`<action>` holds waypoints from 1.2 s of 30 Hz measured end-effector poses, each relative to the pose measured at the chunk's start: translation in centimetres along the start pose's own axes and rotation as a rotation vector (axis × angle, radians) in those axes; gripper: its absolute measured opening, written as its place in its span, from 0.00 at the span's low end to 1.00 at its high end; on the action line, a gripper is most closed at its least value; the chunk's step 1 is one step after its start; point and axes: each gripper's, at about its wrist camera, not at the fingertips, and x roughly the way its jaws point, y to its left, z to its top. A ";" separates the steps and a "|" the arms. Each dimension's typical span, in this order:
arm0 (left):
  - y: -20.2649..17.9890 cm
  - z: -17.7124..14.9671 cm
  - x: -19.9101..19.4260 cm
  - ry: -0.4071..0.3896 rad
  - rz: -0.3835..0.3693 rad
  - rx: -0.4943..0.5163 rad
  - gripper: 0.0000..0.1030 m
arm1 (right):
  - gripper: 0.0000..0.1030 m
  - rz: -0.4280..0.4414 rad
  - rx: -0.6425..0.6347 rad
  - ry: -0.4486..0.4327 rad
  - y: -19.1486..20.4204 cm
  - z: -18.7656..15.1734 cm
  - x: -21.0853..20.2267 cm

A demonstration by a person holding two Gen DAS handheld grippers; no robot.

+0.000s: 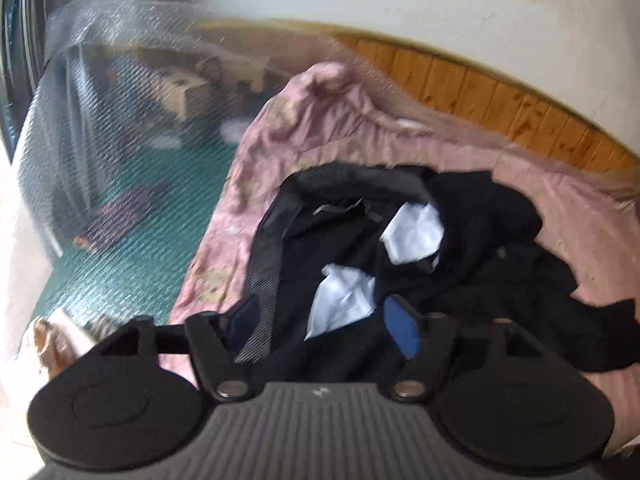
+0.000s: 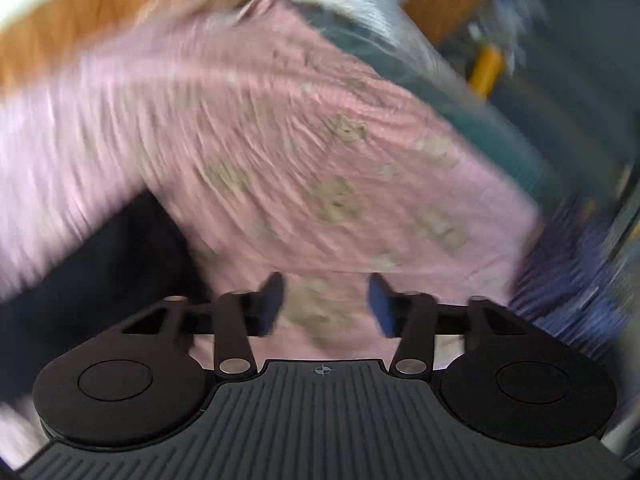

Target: Fold clothes

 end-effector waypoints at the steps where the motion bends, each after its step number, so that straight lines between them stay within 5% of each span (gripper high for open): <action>1: -1.5 1.2 1.5 -0.015 -0.031 0.001 0.94 | 0.55 -0.015 0.042 0.010 -0.2 0.0 0.5; 5: -8.4 4.6 12.2 0.069 -0.144 0.003 0.97 | 0.54 -0.064 0.203 0.048 -1.0 0.0 2.4; 7: -11.2 5.2 18.2 0.132 -0.105 0.032 0.90 | 0.57 0.038 0.178 0.032 2.0 2.2 3.3; 8: -12.2 5.4 20.8 0.166 -0.070 0.048 0.79 | 0.62 0.097 0.150 0.030 4.0 3.1 3.9; 9: -12.9 5.5 23.0 0.203 -0.022 0.070 0.36 | 0.65 0.157 0.121 0.028 5.9 4.0 4.5; 10: -13.4 5.9 24.6 0.231 0.014 0.084 0.08 | 0.65 0.216 0.093 0.026 7.8 4.9 5.1; 11: -13.3 6.7 24.6 0.216 0.026 0.081 0.03 | 0.66 0.274 0.063 0.024 9.8 5.7 5.7; 15: -11.2 10.8 15.9 -0.021 0.013 0.017 0.03 | 0.82 0.500 -0.098 -0.001 18.6 7.7 7.9; 19: -7.4 13.5 3.7 -0.261 0.040 -0.046 0.03 | 0.85 0.636 -0.298 -0.053 26.8 8.7 10.3; 24: -0.4 14.1 -6.2 -0.439 0.088 -0.149 0.03 | 0.85 0.642 -0.447 -0.081 34.3 10.6 12.9; 29: 6.7 12.0 -9.7 -0.511 0.072 -0.275 0.04 | 0.90 0.615 -0.502 -0.100 39.6 12.5 13.1; 31: 8.3 11.0 -9.8 -0.496 0.071 -0.307 0.04 | 0.54 0.721 -0.573 -0.020 42.3 12.3 13.7; 32: 8.7 10.6 -9.7 -0.482 0.066 -0.309 0.04 | 0.05 0.728 -0.581 0.001 43.0 12.1 13.7; 34: 8.9 10.0 -9.3 -0.455 0.055 -0.294 0.04 | 0.03 0.736 -0.593 0.033 44.2 12.0 13.5; 36: 8.6 9.8 -9.1 -0.449 0.023 -0.270 0.04 | 0.03 0.668 -0.491 -0.079 41.7 14.3 11.0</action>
